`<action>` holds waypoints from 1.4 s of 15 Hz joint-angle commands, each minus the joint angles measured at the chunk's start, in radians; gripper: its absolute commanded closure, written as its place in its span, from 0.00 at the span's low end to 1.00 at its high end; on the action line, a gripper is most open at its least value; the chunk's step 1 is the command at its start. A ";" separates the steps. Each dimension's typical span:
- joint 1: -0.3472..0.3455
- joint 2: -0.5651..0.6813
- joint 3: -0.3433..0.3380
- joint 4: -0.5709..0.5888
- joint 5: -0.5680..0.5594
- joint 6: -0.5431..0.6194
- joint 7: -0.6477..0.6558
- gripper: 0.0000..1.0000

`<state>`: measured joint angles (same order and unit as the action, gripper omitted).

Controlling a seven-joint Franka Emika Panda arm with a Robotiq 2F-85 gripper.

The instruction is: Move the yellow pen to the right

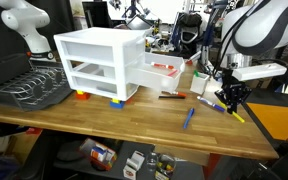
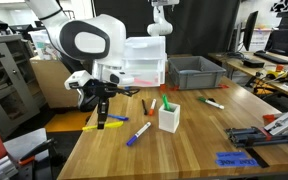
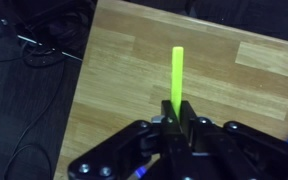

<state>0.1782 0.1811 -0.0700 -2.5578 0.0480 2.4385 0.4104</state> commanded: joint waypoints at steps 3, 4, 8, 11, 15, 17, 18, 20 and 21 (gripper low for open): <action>-0.109 -0.052 -0.020 -0.011 -0.075 0.053 0.023 0.92; -0.132 -0.029 -0.028 0.001 -0.052 0.090 0.009 0.96; -0.185 0.063 -0.051 0.077 -0.028 0.166 -0.006 0.97; -0.189 0.158 -0.076 0.188 -0.048 0.162 0.016 0.97; -0.183 0.261 -0.123 0.335 -0.050 0.112 0.054 0.97; -0.185 0.300 -0.134 0.389 -0.040 0.080 0.060 0.97; -0.187 0.317 -0.137 0.410 -0.035 0.066 0.061 0.97; -0.189 0.347 -0.136 0.444 -0.029 0.041 0.061 0.97; -0.190 0.360 -0.134 0.456 -0.026 0.034 0.060 0.97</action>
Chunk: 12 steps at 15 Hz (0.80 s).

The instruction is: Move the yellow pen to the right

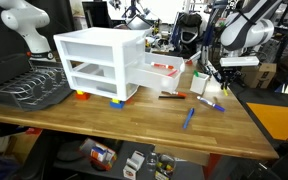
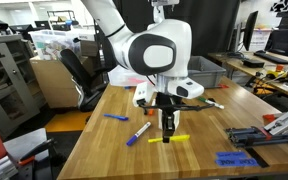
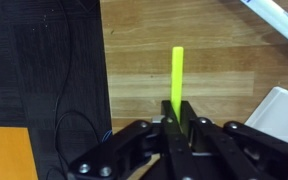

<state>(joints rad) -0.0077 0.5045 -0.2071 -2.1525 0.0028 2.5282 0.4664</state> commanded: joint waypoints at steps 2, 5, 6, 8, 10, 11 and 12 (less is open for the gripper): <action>-0.001 0.056 0.003 0.068 0.022 -0.069 0.006 0.97; 0.003 0.077 0.001 0.080 0.022 -0.066 0.009 0.73; 0.004 0.082 0.001 0.082 0.023 -0.065 0.008 0.62; -0.002 0.086 0.008 0.085 0.032 -0.063 0.002 0.52; -0.010 0.084 0.018 0.082 0.049 -0.059 -0.011 0.38; -0.008 0.071 0.019 0.072 0.053 -0.057 -0.012 0.32; -0.010 0.061 0.022 0.063 0.061 -0.059 -0.017 0.24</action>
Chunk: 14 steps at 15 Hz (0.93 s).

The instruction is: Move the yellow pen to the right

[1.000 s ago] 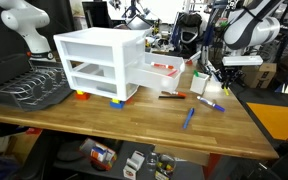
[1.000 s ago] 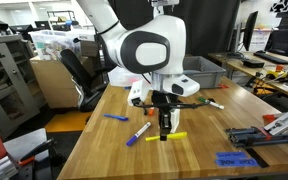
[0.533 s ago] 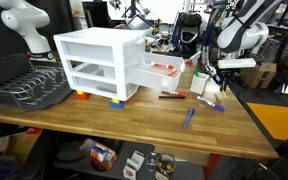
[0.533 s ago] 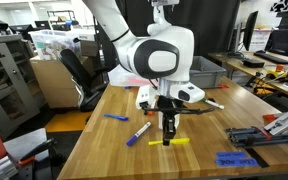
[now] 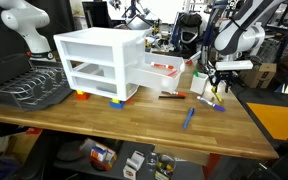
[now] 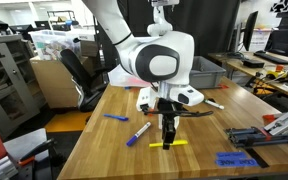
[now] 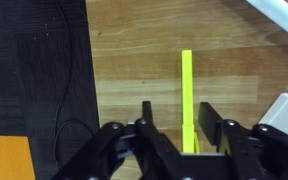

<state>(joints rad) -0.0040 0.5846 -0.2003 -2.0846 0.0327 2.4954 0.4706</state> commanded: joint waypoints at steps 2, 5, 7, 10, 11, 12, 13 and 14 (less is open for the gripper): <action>-0.021 -0.062 0.020 -0.050 0.052 -0.028 -0.034 0.10; -0.036 -0.140 0.032 -0.131 0.082 -0.074 -0.076 0.00; -0.037 -0.204 0.028 -0.202 0.084 -0.125 -0.106 0.00; -0.048 -0.316 0.039 -0.317 0.101 -0.176 -0.172 0.00; -0.047 -0.360 0.042 -0.362 0.104 -0.178 -0.191 0.00; -0.041 -0.403 0.043 -0.403 0.096 -0.178 -0.199 0.00; -0.041 -0.440 0.048 -0.437 0.098 -0.180 -0.214 0.00; -0.041 -0.487 0.059 -0.476 0.110 -0.189 -0.240 0.00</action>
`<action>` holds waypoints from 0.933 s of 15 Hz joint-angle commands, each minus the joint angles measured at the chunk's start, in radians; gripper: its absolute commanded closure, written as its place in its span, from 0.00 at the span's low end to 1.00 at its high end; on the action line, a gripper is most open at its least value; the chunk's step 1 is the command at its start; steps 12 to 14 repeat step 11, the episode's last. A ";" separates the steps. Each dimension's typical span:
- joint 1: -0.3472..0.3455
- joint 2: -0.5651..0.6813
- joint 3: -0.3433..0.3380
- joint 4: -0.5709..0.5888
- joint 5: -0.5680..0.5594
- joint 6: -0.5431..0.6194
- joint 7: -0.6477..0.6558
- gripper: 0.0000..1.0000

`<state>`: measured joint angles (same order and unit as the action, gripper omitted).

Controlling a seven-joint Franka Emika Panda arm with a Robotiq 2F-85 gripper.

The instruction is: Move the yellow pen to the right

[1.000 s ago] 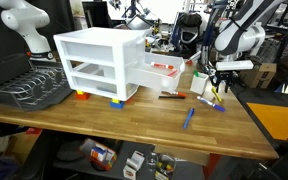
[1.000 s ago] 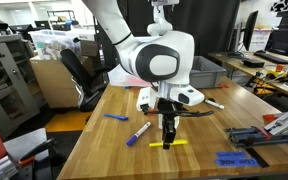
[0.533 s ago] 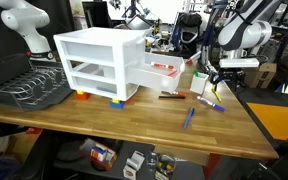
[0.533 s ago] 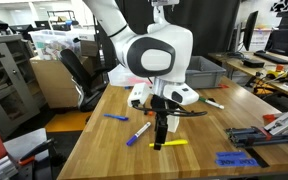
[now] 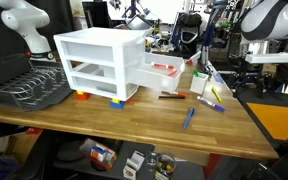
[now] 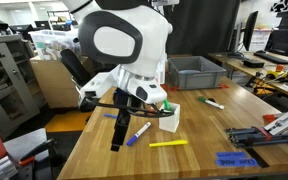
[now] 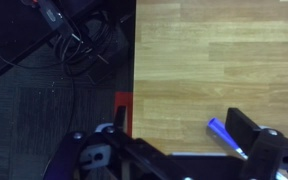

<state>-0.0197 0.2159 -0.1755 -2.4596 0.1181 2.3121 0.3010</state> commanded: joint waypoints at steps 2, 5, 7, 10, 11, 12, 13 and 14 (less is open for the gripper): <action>-0.036 -0.200 0.066 -0.165 0.134 -0.042 -0.202 0.00; -0.021 -0.186 0.066 -0.153 0.107 -0.037 -0.152 0.00; -0.027 -0.199 0.065 -0.161 0.109 -0.037 -0.165 0.00; -0.030 -0.197 0.064 -0.161 0.109 -0.037 -0.170 0.00; -0.030 -0.197 0.065 -0.161 0.109 -0.037 -0.170 0.00; -0.030 -0.197 0.065 -0.161 0.109 -0.037 -0.170 0.00; -0.030 -0.197 0.065 -0.161 0.109 -0.037 -0.170 0.00; -0.030 -0.197 0.065 -0.161 0.109 -0.037 -0.170 0.00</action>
